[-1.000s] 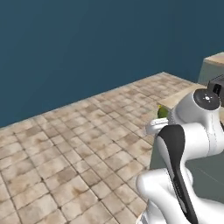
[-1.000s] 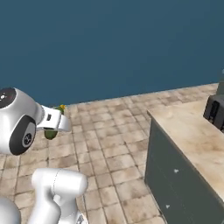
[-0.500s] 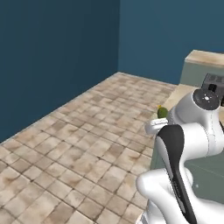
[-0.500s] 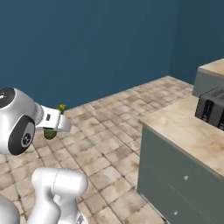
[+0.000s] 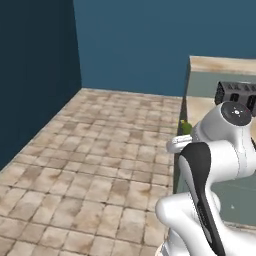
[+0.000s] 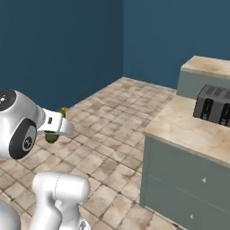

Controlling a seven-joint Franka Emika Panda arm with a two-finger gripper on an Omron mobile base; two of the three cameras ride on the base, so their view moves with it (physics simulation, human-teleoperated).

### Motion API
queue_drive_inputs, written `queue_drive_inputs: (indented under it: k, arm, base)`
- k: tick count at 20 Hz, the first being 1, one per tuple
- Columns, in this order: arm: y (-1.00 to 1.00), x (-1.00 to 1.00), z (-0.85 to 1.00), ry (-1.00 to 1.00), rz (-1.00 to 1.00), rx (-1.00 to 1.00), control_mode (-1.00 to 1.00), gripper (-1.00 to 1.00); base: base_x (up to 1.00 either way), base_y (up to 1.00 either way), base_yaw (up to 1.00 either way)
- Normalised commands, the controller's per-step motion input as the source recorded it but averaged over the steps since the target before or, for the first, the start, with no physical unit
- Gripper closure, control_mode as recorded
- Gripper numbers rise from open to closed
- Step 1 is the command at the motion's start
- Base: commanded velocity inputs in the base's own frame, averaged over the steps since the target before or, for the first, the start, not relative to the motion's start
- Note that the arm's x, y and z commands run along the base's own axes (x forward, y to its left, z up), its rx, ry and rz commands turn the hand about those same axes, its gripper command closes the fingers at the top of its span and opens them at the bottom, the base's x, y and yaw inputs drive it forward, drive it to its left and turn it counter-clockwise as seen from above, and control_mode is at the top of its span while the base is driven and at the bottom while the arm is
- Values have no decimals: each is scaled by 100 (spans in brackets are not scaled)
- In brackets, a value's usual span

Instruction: Place the cold items (lemon and cucumber) from the fridge in one tupperware on the dining counter. Place the warm items (kebab skewer and hot dog) in the stove area in another tupperware.

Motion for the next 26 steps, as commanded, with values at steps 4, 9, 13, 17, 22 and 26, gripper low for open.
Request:
queue_drive_inputs:
  k: [4, 9, 13, 17, 22, 26]
  arm:
    - [0, 0, 0, 0, 0, 0, 100, 100]
    - [0, 0, 0, 0, 0, 0, 100, 100]
    - [0, 0, 0, 0, 0, 0, 100, 100]
    - [0, 0, 0, 0, 0, 0, 100, 100]
    - [0, 0, 0, 0, 0, 0, 100, 100]
    - [0, 0, 0, 0, 0, 0, 100, 100]
  base:
    - [76, 100, -56]
    - [76, 100, -56]
    - [78, 100, -55]
    - [83, 100, -55]
    - [86, 100, -54]
    - [87, 100, -54]
